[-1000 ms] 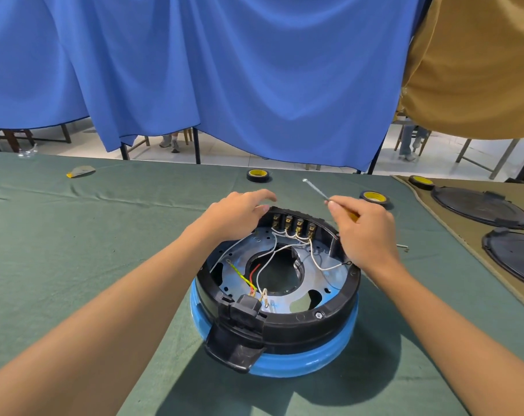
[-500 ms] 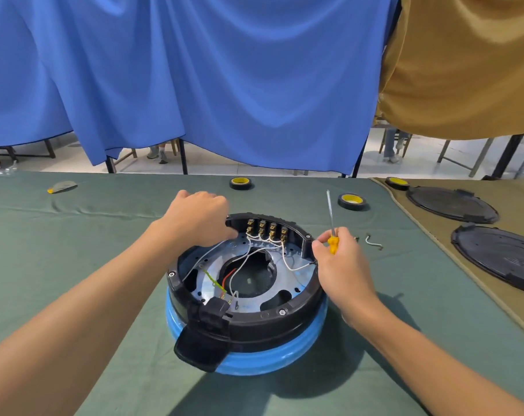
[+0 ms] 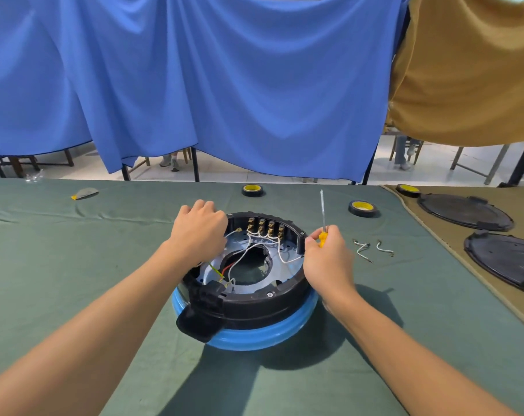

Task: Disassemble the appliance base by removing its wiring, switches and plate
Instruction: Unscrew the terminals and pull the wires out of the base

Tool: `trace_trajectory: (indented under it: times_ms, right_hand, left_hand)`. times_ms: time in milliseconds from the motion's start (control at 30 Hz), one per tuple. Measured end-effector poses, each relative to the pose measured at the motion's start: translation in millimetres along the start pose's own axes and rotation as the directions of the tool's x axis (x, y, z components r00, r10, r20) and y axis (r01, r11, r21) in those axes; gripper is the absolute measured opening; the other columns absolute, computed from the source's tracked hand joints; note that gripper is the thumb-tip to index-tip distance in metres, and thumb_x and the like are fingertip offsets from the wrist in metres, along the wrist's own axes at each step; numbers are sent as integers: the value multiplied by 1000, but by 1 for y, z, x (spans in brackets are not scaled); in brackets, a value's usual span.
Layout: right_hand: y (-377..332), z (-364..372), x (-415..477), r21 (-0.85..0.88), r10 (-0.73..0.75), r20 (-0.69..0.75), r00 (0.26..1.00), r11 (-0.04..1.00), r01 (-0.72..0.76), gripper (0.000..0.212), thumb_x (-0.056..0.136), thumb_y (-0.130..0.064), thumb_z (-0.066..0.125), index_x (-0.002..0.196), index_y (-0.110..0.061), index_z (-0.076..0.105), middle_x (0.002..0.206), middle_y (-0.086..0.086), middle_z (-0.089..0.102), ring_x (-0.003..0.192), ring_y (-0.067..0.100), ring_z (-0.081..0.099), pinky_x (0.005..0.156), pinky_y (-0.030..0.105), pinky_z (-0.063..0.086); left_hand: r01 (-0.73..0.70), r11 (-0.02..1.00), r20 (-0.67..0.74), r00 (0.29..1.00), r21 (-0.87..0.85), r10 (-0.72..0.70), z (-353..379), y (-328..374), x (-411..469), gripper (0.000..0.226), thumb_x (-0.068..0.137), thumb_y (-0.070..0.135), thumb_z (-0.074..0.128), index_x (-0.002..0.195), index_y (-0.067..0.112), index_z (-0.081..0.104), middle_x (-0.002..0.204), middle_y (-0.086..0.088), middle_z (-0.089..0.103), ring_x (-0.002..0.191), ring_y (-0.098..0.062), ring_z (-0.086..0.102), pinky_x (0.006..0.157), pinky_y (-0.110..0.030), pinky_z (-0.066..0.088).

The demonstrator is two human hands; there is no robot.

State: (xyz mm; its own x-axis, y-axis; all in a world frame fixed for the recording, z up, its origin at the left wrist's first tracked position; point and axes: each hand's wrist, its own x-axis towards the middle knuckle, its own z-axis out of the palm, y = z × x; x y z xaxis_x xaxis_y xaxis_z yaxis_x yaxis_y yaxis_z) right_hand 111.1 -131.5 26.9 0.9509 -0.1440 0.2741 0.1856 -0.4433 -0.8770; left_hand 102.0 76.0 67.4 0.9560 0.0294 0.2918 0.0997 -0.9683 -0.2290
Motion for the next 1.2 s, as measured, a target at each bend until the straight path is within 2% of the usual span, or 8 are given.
trace_trajectory:
  times_ms: [233,367,600,667,767,900,1067,1200]
  right_hand:
    - [-8,16,-3,115,67,44,997,991,-71,21,99,-29,45,80,-21,45,72,-2,51,65,14,48,53,29,34]
    - [-10,4,3,311,53,-2,999,949,-50,32,95,-34,53,70,-17,47,59,-4,47,55,12,43,53,29,37]
    - [-26,-20,19,558,-90,98,991,829,20,13,87,-21,70,73,-21,71,68,-1,70,39,3,44,53,25,36]
    - [-27,-25,21,616,-91,148,985,788,-20,7,86,-19,72,81,-14,72,56,-3,60,37,5,37,45,23,35]
    - [-28,-33,25,688,-88,221,971,720,-91,8,86,-7,69,80,-10,66,69,5,70,36,4,39,38,21,31]
    - [-27,-42,31,658,-70,235,970,746,-106,10,83,-5,71,76,-10,68,68,10,70,37,2,45,39,21,29]
    - [-24,-50,39,696,-13,295,955,688,-206,9,91,-10,63,82,-8,65,69,10,72,30,7,26,37,20,28]
    - [-19,-54,43,659,0,339,941,713,-237,5,86,-7,68,81,-6,68,69,11,72,32,5,27,37,18,27]
  left_hand:
    - [-72,997,-220,973,-8,68,-9,7,4,18,94,22,56,101,12,69,124,-4,48,116,-24,39,91,-34,33]
    - [-119,953,-364,931,-279,10,-23,20,5,24,97,27,54,99,10,71,120,-1,56,115,-22,44,94,-35,34]
    - [-225,726,-518,830,-650,-206,-62,64,15,19,92,22,64,87,5,72,99,-3,65,101,-22,55,84,-31,41]
    - [-243,639,-490,837,-730,-242,-71,79,19,18,91,22,65,86,7,72,99,-1,65,100,-19,56,83,-30,43]
    - [-194,513,-397,859,-836,-322,-79,95,24,18,91,25,66,85,9,73,91,3,66,88,-12,56,78,-19,37]
    - [-95,338,-223,905,-936,-363,-76,110,28,20,90,26,65,79,11,74,68,7,64,71,-11,57,67,-23,42]
    - [2,175,-72,907,-984,-414,-58,123,30,27,89,27,65,64,17,69,42,17,50,52,-3,44,56,-23,35]
    - [47,73,8,891,-996,-454,-46,127,32,23,88,28,67,65,21,68,51,17,55,59,-5,48,57,-24,35]
